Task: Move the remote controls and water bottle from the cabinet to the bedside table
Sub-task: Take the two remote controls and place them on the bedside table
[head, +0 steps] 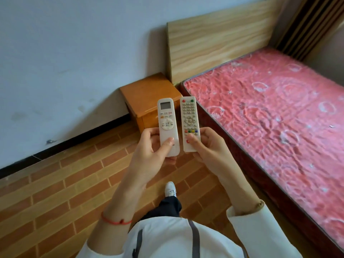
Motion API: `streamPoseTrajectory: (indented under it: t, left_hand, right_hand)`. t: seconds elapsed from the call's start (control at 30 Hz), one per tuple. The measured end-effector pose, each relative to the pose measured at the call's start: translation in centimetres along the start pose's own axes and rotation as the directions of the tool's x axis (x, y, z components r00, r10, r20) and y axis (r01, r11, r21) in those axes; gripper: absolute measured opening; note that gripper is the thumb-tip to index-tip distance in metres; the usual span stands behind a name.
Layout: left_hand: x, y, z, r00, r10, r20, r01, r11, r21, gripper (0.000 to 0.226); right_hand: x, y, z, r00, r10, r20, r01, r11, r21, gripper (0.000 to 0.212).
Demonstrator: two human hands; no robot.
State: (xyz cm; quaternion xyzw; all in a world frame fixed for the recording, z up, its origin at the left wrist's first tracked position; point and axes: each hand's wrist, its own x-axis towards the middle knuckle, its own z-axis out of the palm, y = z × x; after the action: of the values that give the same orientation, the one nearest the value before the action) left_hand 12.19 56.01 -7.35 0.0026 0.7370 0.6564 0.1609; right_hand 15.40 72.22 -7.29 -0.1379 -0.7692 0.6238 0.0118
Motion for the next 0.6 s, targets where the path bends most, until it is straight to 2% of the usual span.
streamPoseTrajectory:
  t: [0.23, 0.6]
  left_hand:
    - [12.8, 5.0, 0.8, 1.000, 0.013, 0.019, -0.013, 1.000, -0.023, 0.042]
    - [26.7, 8.0, 0.6, 0.991, -0.053, -0.124, 0.050, 0.998, -0.029, 0.041]
  right_hand:
    - [14.1, -3.4, -1.7, 0.998, -0.050, 0.043, 0.051, 0.999, -0.004, 0.027]
    - [29.8, -4.6, -1.9, 0.987, -0.032, 0.159, 0.028, 0.999, 0.025, 0.029]
